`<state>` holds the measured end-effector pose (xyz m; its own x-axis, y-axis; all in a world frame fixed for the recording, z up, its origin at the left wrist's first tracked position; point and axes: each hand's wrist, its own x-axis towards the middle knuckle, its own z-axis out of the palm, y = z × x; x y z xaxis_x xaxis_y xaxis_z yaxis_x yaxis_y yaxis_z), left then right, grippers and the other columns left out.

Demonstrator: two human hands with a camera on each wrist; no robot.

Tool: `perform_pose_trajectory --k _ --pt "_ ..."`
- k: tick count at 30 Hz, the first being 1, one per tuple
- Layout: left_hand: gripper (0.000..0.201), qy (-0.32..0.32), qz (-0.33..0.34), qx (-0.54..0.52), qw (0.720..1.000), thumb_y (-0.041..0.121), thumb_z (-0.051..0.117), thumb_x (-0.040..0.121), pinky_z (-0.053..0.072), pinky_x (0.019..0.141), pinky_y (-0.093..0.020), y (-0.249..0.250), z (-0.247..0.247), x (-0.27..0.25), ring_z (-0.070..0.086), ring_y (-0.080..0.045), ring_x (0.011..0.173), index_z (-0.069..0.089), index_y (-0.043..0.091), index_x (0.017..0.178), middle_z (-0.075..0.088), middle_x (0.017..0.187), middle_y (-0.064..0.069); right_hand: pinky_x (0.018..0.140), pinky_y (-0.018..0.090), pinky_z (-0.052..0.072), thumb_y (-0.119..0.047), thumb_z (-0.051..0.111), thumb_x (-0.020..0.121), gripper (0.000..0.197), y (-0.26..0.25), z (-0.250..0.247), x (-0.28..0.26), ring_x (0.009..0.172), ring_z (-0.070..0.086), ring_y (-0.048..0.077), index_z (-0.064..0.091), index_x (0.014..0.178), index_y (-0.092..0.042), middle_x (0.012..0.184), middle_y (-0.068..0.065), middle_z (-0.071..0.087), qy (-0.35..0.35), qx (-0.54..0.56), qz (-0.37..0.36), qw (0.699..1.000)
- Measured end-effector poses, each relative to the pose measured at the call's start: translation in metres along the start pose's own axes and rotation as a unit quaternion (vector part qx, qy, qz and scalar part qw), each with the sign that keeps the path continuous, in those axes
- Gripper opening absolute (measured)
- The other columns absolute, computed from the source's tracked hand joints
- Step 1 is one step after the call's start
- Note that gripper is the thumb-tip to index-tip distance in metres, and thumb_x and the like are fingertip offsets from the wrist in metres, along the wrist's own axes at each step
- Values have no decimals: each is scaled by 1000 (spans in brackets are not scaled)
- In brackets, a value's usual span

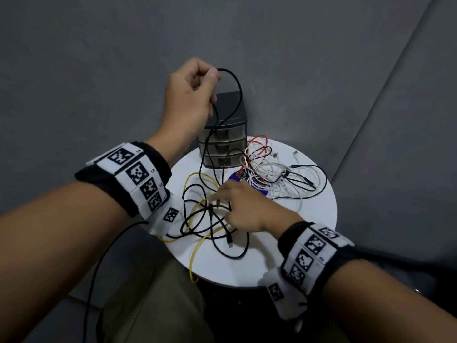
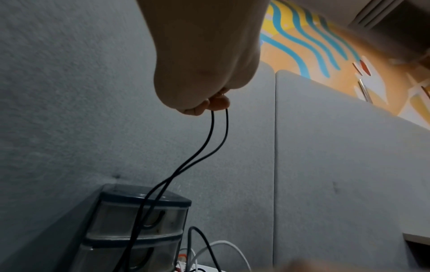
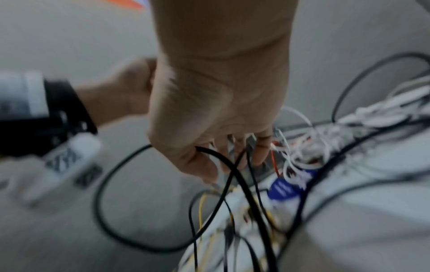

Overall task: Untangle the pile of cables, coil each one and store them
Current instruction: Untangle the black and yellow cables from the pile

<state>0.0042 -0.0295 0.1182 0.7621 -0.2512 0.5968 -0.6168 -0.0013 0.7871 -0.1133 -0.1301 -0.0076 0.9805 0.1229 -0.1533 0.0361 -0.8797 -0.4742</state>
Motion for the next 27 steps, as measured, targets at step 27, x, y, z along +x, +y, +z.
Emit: perform_pose_trajectory --k 27 --pt "13 -46 20 -113 992 21 37 106 42 52 -25 10 24 0 65 -23 55 42 21 94 67 72 -6 89 26 50 -17 70 89 32 54 -36 -29 92 63 14 70 120 -23 98 -8 68 -43 22 21 999"
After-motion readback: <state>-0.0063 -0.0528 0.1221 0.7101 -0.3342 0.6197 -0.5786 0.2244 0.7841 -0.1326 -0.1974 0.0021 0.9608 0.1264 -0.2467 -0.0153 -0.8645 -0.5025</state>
